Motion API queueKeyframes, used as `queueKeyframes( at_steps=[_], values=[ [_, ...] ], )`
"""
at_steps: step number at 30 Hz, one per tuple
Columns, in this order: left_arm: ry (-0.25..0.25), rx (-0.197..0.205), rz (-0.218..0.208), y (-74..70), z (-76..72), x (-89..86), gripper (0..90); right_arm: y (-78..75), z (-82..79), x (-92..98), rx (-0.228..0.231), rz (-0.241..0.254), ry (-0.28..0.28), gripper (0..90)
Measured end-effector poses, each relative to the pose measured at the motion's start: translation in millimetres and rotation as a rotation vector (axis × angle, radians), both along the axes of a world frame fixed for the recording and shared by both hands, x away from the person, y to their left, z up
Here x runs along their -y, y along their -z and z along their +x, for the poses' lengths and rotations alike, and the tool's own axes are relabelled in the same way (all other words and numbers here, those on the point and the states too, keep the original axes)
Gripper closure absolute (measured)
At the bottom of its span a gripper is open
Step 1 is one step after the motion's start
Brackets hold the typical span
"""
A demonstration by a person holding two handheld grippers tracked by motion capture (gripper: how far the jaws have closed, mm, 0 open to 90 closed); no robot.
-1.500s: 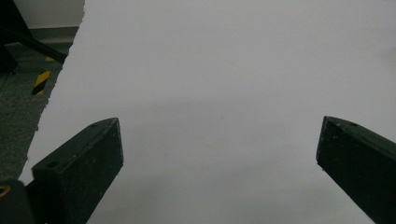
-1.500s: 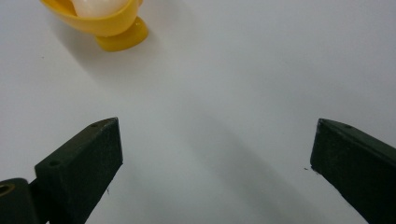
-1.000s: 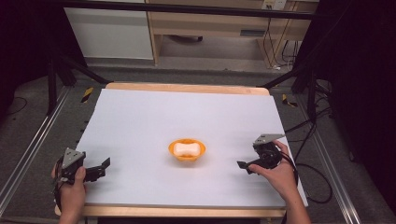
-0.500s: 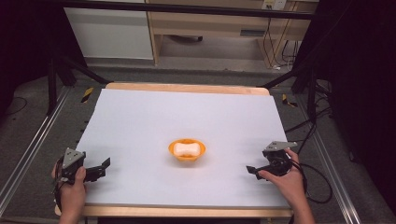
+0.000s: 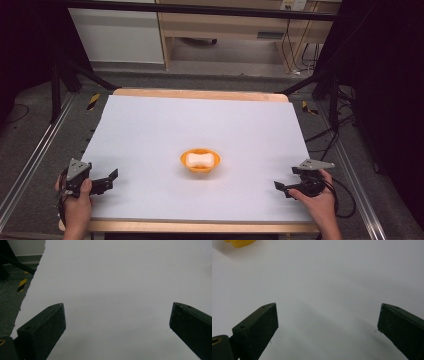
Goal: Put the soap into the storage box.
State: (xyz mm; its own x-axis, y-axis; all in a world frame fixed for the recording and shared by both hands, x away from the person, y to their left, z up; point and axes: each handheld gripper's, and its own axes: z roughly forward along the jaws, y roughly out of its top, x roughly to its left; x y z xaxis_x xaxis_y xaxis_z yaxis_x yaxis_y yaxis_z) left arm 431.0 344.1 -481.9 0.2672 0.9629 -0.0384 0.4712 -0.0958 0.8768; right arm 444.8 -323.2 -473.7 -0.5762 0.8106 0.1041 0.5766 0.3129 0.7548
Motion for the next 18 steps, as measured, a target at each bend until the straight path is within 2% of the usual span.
queueKeyframes(
  at_steps=[8, 11, 18],
  values=[
    [0.001, -0.003, -0.002, 0.0, 0.3, -0.1, 0.0, 5.0, -16.0, 24.9, 0.026, 0.069, 0.075, 5.1],
    [0.001, -0.002, -0.001, 0.0, 0.2, -0.1, 0.0, 7.2, -18.6, 29.2, 0.027, 0.093, 0.079, 5.3],
    [-0.004, 0.001, -0.008, -0.3, 0.3, -0.9, 0.0, 7.3, -20.2, 26.5, 0.047, 0.08, 0.082, 6.9]
  ],
)
